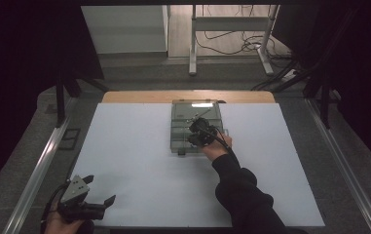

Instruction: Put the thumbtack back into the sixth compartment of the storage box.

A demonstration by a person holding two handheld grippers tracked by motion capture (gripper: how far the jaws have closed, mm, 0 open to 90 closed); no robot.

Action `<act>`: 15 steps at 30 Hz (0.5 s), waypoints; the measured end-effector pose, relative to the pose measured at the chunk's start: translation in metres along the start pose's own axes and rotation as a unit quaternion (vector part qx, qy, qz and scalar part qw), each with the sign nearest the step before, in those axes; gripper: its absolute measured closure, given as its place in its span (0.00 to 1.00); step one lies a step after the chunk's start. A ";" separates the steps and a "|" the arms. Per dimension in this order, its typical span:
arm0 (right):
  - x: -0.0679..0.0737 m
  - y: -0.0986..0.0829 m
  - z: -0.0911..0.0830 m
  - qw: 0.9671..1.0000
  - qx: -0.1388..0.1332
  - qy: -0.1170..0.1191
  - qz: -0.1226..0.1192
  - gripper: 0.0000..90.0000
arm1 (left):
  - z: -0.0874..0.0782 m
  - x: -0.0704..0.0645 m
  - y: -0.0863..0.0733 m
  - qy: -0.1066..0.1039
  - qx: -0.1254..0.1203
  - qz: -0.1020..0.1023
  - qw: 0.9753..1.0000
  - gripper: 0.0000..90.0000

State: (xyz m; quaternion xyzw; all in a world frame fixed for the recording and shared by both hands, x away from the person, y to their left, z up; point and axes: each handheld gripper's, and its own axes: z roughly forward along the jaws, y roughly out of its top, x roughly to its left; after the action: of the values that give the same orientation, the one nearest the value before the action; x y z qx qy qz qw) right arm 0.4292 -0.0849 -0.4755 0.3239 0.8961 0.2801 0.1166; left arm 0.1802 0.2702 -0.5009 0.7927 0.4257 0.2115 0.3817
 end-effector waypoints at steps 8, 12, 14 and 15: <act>0.003 0.000 -0.007 1.000 -0.011 0.009 -0.003 0.85 | 0.000 0.000 0.000 0.000 0.000 0.001 1.000 0.00; 0.002 -0.002 -0.011 1.000 -0.013 0.006 0.000 0.80 | 0.000 0.000 0.000 0.000 0.000 0.001 1.000 0.01; 0.002 -0.003 -0.014 1.000 -0.015 0.004 0.001 0.77 | 0.000 0.000 0.000 0.000 0.000 0.001 1.000 0.01; 0.002 -0.003 -0.015 1.000 -0.016 0.005 0.003 0.75 | 0.000 0.000 0.000 0.000 0.000 0.001 1.000 0.01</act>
State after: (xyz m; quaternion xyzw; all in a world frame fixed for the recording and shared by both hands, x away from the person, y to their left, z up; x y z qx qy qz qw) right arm 0.4201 -0.0918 -0.4654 0.3236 0.8909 0.2966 0.1166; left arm 0.1801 0.2700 -0.5009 0.7930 0.4252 0.2115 0.3815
